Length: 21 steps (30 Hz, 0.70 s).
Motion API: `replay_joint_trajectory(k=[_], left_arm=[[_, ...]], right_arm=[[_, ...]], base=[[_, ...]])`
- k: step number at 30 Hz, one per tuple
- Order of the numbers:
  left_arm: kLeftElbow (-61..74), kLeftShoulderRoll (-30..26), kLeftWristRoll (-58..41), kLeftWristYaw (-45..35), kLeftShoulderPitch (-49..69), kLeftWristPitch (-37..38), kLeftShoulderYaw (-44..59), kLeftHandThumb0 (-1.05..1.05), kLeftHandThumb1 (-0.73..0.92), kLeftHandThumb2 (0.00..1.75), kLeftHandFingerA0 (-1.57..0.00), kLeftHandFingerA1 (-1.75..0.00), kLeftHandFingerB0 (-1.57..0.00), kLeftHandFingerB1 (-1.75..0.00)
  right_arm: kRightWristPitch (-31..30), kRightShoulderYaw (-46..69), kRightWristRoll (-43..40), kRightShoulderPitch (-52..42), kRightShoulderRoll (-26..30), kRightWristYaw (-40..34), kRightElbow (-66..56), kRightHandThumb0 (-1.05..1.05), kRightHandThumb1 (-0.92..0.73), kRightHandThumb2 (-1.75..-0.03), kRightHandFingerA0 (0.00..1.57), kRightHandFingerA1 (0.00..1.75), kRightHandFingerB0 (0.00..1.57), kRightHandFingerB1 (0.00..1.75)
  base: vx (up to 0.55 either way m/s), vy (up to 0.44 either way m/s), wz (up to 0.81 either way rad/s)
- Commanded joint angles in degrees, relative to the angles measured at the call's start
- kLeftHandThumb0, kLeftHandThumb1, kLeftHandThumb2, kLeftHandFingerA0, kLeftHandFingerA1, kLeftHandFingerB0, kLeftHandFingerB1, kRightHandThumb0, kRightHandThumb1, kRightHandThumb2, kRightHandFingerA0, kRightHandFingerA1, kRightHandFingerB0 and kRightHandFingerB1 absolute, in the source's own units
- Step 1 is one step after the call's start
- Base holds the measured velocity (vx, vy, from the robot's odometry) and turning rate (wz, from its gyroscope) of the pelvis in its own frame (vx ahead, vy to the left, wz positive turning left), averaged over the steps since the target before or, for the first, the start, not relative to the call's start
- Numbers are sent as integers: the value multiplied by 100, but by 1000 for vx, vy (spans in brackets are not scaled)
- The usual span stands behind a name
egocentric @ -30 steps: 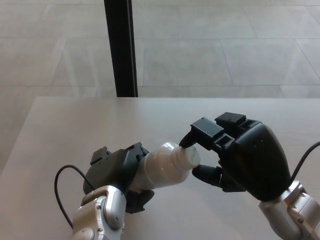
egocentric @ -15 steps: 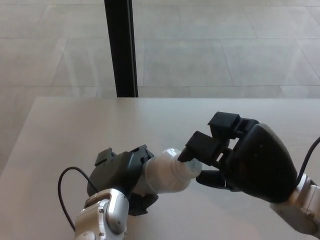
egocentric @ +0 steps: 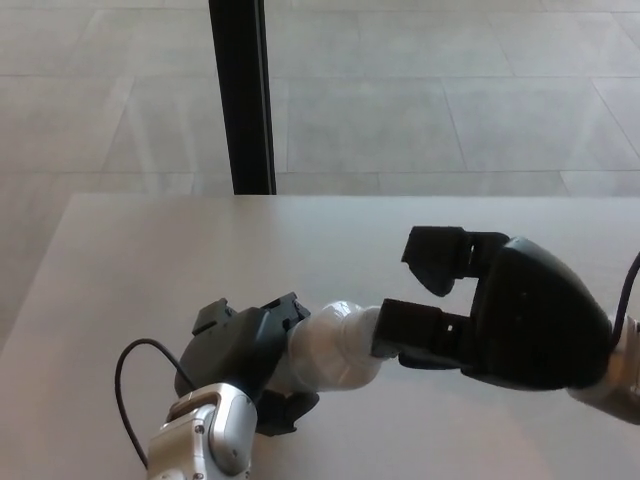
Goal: The robot uses its left hand to to lift the bottle kept on the middle of the desk and tilts it towards its right hand. It then uses its right hand to rotate its cap to open it and places the bottle and cap back on the desk
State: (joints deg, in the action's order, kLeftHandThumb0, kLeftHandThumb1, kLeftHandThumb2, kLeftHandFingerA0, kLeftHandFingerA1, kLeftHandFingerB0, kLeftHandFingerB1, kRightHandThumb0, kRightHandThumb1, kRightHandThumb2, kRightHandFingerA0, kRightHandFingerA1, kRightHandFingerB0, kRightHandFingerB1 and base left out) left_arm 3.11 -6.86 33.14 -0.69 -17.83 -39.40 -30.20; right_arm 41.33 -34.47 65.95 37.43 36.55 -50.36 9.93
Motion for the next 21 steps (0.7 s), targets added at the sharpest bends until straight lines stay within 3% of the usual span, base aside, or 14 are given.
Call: replay_joint_trajectory(k=[1, 2, 4, 5, 8, 9, 11, 12, 13, 16, 17, 18, 19, 21], left_arm=[[-473, -16, -129, -266, 467, -133, -41, -14, 79, 87, -67, -148, -69, -96], [-483, -26, -115, -300, 453, -157, -63, -14, 79, 89, -61, -105, -62, -80], [-540, -87, -40, -379, 407, -156, -154, -17, 80, 86, -59, -90, -59, -74], [-564, -10, -46, -308, 422, -177, -127, -13, 83, 91, -70, -160, -68, -106], [-566, 24, -30, -319, 418, -211, -125, -13, 82, 96, -81, -168, -69, -111], [-559, 40, -42, -316, 429, -188, -107, -11, 77, 98, -73, -165, -69, -110], [-575, 49, 5, -322, 412, -263, -110, -8, 71, 105, -72, -167, -70, -113], [-586, 49, 22, -321, 408, -251, -122, -9, 72, 107, -76, -167, -69, -116], [-577, 57, 25, -308, 423, -239, -108, -4, 63, 120, -94, -107, -70, -85], [-571, 108, 62, -312, 418, -321, -82, -3, 64, 121, -97, -110, -81, -94], [-586, 120, 61, -306, 429, -293, -63, -7, 68, 111, -69, -175, -73, -114], [-606, 63, 89, -298, 449, -164, -81, -3, 63, 121, -98, -111, -80, -92], [-614, 43, 163, -434, 386, -345, -150, -10, 76, 101, -74, -169, -70, -104], [-604, 16, 155, -421, 412, -242, -130, -11, 79, 99, -71, -161, -70, -104]], right_arm=[[852, -225, 932, 797, 487, -1037, 12, -36, -72, -66, 82, 166, 76, 109], [884, -219, 917, 829, 519, -1029, 11, -36, -71, -64, 81, 167, 72, 107], [949, -232, 899, 915, 571, -1106, 40, -37, -69, -64, 82, 168, 73, 107], [821, -235, 1075, 986, 652, -1274, 24, -38, -66, -66, 89, 169, 73, 111], [824, -255, 1103, 1016, 706, -1323, 67, -35, -65, -68, 90, 169, 73, 112], [838, -243, 1091, 1010, 724, -1346, 85, -40, -49, -97, 119, 134, 77, 100], [918, -192, 929, 980, 710, -1233, 141, -33, -62, -75, 90, 164, 76, 116], [942, -168, 893, 961, 725, -1217, 153, -32, -62, -77, 91, 166, 76, 119], [964, -134, 851, 937, 730, -1212, 171, -32, -63, -77, 92, 166, 77, 118], [945, -46, 821, 870, 714, -1277, 220, -32, -61, -80, 93, 166, 75, 121], [984, 7, 725, 819, 698, -1269, 259, -35, -49, -101, 116, 129, 84, 103], [957, 67, 674, 760, 696, -1252, 281, -29, -55, -92, 96, 165, 80, 126], [848, 189, 620, 613, 782, -1114, 247, -27, -58, -88, 91, 167, 72, 134], [874, 278, 590, 544, 786, -1065, 269, -30, -58, -93, 95, 168, 72, 136]], base=[[0, 0, 0], [0, 0, 0], [0, 0, 0], [0, 0, 0], [0, 0, 0], [0, 0, 0], [0, 0, 0], [0, 0, 0], [0, 0, 0], [0, 0, 0], [0, 0, 0], [0, 0, 0], [0, 0, 0], [0, 0, 0]])
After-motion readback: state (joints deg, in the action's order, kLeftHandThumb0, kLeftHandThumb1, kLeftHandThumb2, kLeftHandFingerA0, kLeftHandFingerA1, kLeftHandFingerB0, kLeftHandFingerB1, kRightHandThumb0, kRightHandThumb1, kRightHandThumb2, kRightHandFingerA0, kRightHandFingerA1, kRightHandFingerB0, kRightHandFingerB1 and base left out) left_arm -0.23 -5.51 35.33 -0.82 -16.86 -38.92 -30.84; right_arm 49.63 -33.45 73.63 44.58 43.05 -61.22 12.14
